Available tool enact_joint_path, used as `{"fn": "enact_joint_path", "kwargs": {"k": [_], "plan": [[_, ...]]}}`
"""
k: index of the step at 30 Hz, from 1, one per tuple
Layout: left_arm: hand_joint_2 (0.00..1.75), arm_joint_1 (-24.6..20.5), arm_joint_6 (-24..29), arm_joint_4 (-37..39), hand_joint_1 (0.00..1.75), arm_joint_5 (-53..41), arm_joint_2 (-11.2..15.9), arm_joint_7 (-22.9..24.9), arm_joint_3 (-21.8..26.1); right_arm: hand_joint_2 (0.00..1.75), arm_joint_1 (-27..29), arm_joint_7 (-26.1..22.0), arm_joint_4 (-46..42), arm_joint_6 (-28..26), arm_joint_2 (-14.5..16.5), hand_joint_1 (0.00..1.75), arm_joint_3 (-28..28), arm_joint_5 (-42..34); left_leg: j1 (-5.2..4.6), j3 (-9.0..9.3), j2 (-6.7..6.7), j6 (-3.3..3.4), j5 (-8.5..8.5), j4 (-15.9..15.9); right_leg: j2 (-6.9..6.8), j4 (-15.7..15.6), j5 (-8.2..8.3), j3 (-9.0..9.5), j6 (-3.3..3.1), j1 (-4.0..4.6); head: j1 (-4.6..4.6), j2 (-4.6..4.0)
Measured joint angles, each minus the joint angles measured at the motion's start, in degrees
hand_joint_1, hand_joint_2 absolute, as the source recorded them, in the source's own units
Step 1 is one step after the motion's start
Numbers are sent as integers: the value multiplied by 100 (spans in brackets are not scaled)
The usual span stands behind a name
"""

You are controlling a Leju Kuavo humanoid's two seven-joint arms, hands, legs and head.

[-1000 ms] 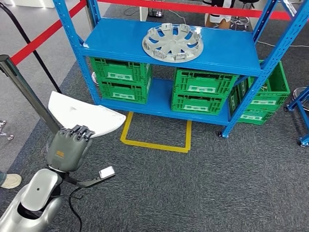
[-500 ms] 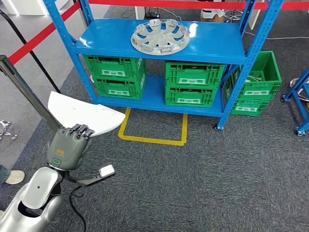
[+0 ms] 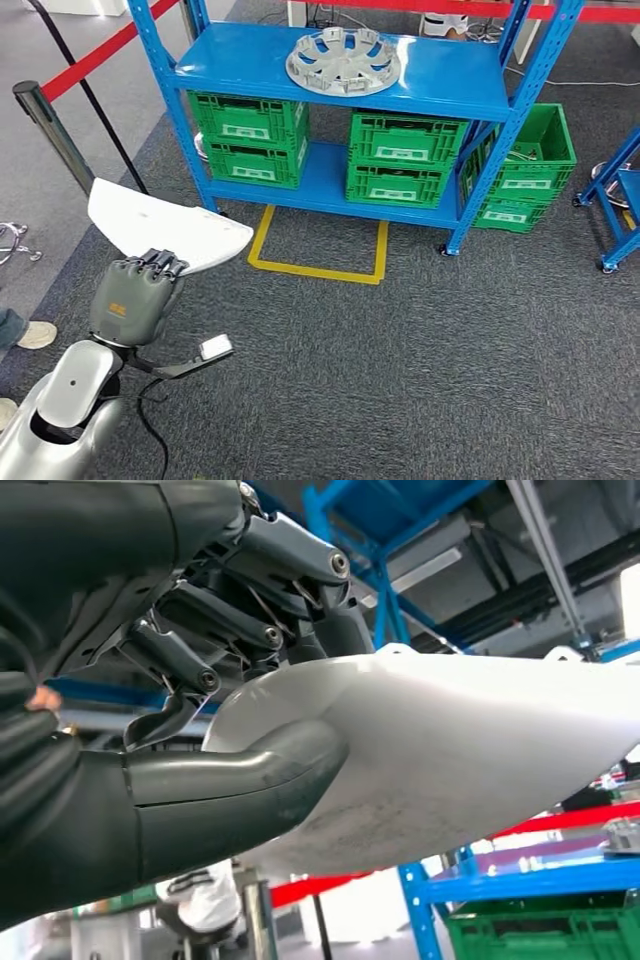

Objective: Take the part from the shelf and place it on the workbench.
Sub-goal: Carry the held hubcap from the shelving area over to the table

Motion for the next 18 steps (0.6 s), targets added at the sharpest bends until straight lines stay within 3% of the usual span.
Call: {"fn": "enact_joint_path", "kwargs": {"k": [3,4,5,6,7,8,9,11,12,14,15,16,18], "plan": [[175,-1,8,13,175,27,-3,0,-4,0,4,-14,14,-57,0,0,0,-13,13,-223,0,43,192,-3,0,998,-833,-267,64,-6,28,0],[175,0,11,20,175,37,-4,0,-5,0,3,-16,17,-102,0,0,0,-13,13,-306,0,39,258,0,0,1328,-946,-313,73,-5,28,0],[175,5,14,28,175,47,-7,0,-7,0,3,-19,21,-160,0,0,0,-13,12,-389,0,31,322,4,1,1543,-928,-303,77,-5,29,0],[175,15,16,34,175,55,-9,0,-10,0,3,-20,26,-228,1,0,0,-13,12,-477,-20,15,387,9,4,1564,-788,-184,76,-5,28,0],[175,26,17,37,175,57,-11,1,-12,0,3,-20,31,-296,2,0,1,-12,15,-553,-47,-7,445,15,15,1401,-619,26,70,-6,28,0],[175,36,17,38,175,59,-11,4,-15,0,-1,-20,35,-374,4,0,1,-12,20,-625,-76,-35,507,20,71,1049,-546,339,57,-10,28,0],[175,40,19,39,175,60,-13,11,-16,0,-5,-19,38,-466,12,0,2,-12,21,-688,-110,-68,564,27,166,604,-578,700,41,-15,26,0],[175,35,22,39,175,60,-16,34,-17,0,-5,-9,40,-639,42,0,1,-13,22,-745,-148,-124,655,43,307,-49,-821,1142,-6,-12,20,1],[175,33,25,39,175,60,-19,47,-17,0,-3,-1,42,-705,60,0,1,-15,23,-753,-180,-150,692,46,308,-159,-884,1204,-38,-1,14,1],[175,40,30,39,175,60,-22,60,-24,0,-2,10,44,-759,89,0,0,-18,38,-762,-255,-205,747,46,183,-183,-865,1168,-130,-3,11,0],[175,45,32,39,175,60,-21,62,-27,0,-7,16,49,-772,102,0,0,-20,41,-791,-262,-238,692,94,122,-187,-836,1163,-177,-11,-2,0],[175,49,33,39,175,60,-18,63,-31,0,-9,21,54,-781,110,0,0,-20,46,-860,-240,-274,540,253,57,-195,-800,1155,-217,-24,-15,0],[175,54,37,39,175,60,-13,67,-32,0,-5,36,66,-796,120,0,0,-21,56,-1109,-146,-336,51,917,-57,-195,-733,1114,-253,-28,-45,0]]}}
